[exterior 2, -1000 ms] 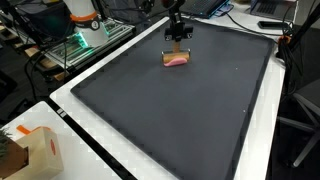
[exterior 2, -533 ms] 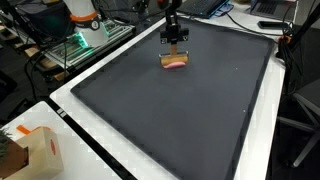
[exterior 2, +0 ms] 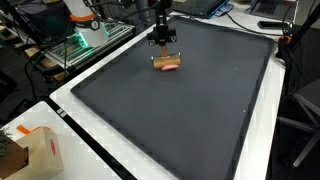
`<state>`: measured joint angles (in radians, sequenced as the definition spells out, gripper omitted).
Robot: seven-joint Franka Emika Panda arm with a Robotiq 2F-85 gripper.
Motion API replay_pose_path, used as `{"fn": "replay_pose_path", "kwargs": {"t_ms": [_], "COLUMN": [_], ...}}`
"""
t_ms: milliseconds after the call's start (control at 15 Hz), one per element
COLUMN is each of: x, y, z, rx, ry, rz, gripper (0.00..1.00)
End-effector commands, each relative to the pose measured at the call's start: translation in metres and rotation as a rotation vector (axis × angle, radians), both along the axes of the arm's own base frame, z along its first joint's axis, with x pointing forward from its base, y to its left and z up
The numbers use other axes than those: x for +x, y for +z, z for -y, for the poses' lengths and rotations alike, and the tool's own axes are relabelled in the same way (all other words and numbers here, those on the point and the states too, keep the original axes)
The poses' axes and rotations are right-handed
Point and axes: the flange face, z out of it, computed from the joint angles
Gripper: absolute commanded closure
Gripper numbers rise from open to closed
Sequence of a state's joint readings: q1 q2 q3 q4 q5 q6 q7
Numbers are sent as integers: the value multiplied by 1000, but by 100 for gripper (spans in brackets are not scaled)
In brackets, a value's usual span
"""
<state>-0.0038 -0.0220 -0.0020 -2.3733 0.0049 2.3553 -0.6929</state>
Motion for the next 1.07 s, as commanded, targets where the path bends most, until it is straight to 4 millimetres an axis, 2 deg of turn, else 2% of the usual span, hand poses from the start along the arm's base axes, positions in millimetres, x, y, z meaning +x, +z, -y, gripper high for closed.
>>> {"fn": "replay_pose_path", "kwargs": {"t_ms": [0, 333, 1000], "x": [-16, -19, -38], "y": [-4, -5, 17], "z": [5, 2, 6], "rx": [-91, -179, -274], "ry": [-13, -20, -51], "rz": [-76, -141, -206], "gripper": [76, 76, 76]}}
